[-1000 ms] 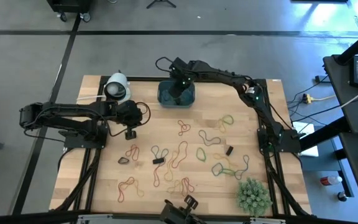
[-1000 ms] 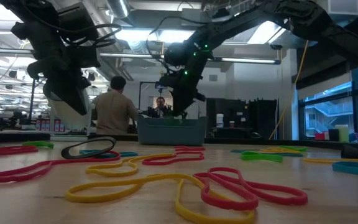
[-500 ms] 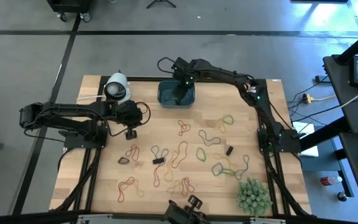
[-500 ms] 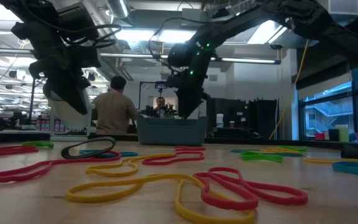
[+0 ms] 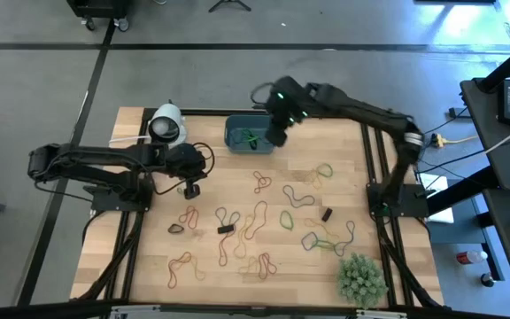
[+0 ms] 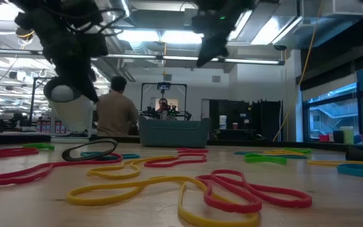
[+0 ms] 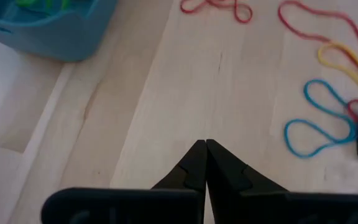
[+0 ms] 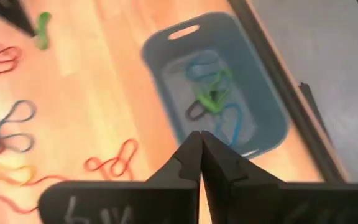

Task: Pick and place rubber bands into bin
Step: Put the red rubber band into the blue bin

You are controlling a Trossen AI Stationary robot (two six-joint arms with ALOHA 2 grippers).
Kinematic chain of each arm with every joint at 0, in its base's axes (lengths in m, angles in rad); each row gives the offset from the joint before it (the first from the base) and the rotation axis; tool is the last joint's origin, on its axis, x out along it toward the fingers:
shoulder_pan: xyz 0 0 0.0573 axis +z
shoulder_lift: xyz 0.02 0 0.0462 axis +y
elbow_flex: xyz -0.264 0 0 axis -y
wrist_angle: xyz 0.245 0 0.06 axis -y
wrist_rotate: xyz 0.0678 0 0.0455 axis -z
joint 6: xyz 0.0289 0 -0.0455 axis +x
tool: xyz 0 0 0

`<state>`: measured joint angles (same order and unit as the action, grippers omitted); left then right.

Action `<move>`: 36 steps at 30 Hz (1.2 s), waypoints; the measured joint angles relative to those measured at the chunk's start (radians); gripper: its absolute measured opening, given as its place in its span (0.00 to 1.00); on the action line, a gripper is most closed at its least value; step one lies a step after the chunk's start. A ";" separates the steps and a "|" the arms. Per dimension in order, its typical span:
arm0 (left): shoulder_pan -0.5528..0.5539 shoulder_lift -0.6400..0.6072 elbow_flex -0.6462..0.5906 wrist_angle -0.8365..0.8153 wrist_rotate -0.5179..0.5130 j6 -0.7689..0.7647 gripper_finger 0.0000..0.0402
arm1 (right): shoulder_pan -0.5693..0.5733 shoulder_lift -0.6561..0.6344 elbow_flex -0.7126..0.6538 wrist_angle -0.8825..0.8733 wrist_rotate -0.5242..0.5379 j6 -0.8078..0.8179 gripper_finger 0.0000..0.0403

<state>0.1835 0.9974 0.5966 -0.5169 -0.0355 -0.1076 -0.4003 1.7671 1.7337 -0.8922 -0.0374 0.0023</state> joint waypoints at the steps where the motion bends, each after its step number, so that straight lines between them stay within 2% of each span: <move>1: -0.015 0.000 0.012 -0.016 -0.019 -0.017 0.00 | 0.017 -0.052 -0.082 0.048 0.001 0.022 0.02; 6: -0.099 0.001 0.079 -0.092 -0.068 -0.114 0.00 | 0.129 -0.327 -0.465 0.254 0.017 0.160 0.01; 9: -0.159 0.025 0.133 -0.177 -0.078 -0.178 0.00 | 0.229 -0.475 -0.648 0.348 0.043 0.249 0.01; 16: -0.299 0.172 0.272 -0.395 -0.112 -0.410 0.01 | 0.429 -0.731 -0.934 0.430 0.154 0.417 0.01; 21: -0.368 0.286 0.321 -0.503 -0.110 -0.691 0.01 | 0.485 -0.828 -1.048 0.432 0.188 0.496 0.01; 26: -0.410 0.377 0.323 -0.512 -0.066 -0.918 0.02 | 0.490 -0.856 -1.094 0.432 0.198 0.512 0.01; 32: -0.438 0.478 0.323 -0.513 -0.045 -1.065 0.12 | 0.490 -0.856 -1.103 0.434 0.197 0.475 0.00; 36: -0.439 0.546 0.323 -0.511 -0.027 -1.098 0.21 | 0.490 -0.856 -1.103 0.433 0.196 0.463 0.02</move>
<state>-0.2554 1.5433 0.9192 -1.0283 -0.0624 -1.2057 0.0895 0.9108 0.6308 -0.4591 0.1589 0.4652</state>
